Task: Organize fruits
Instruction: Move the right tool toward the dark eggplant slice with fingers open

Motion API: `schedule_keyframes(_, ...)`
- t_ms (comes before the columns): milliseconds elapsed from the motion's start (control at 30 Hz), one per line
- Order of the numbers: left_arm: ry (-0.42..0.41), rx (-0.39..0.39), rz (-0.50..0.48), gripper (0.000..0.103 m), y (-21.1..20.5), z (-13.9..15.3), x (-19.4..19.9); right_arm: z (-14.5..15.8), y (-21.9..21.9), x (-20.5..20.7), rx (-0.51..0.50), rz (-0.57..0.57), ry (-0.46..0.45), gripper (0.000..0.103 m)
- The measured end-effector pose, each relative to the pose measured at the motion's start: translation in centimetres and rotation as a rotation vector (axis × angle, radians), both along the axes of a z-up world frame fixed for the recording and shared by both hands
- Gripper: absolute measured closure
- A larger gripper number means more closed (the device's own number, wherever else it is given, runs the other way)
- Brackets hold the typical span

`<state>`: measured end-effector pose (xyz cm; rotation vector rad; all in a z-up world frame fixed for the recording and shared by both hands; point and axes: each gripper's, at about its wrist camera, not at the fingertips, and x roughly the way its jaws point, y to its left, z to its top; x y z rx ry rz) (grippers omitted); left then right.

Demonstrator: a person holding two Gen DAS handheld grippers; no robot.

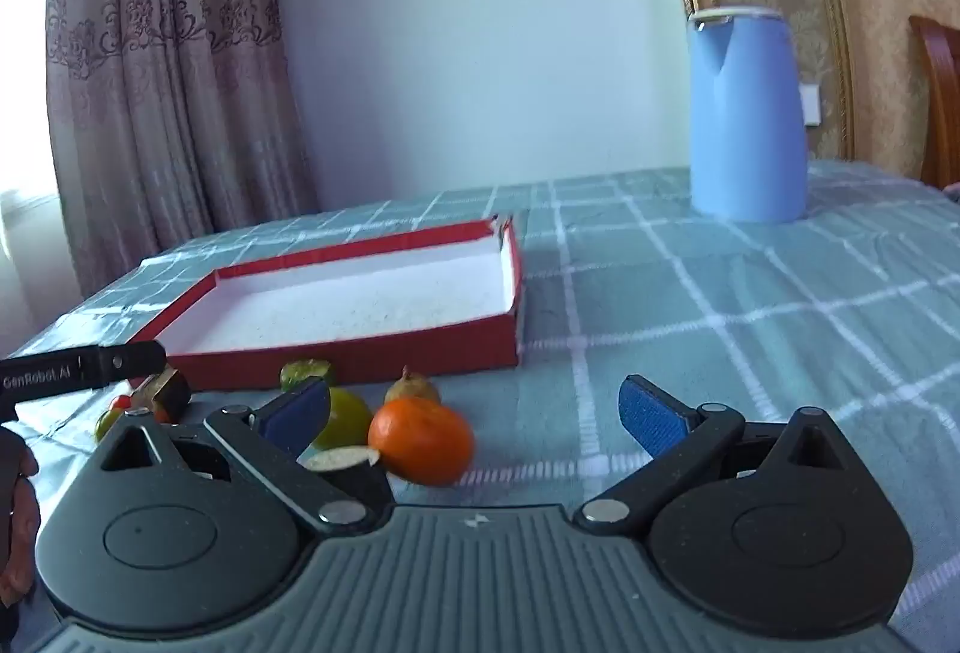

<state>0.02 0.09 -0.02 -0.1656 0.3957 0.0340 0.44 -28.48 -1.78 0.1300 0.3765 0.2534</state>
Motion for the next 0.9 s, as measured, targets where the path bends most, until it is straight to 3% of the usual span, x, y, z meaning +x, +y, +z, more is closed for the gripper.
schedule_keyframes(300, 0.053, 0.011, 0.006, 0.000, -0.2, -0.2, 0.6, -0.1, 2.8, -1.2, -0.155, 0.044, -0.029, 0.000)
schedule_keyframes(600, 0.071, 0.018, -0.014, 0.000, 0.1, -0.6, 0.9, -0.3, 3.3, -0.9, -0.152, 0.026, 0.057, 0.000)
schedule_keyframes(900, 0.113, 0.032, -0.010, 0.000, 0.2, -0.7, 1.2, -0.4, 3.9, -1.3, -0.196, 0.019, 0.053, 0.000)
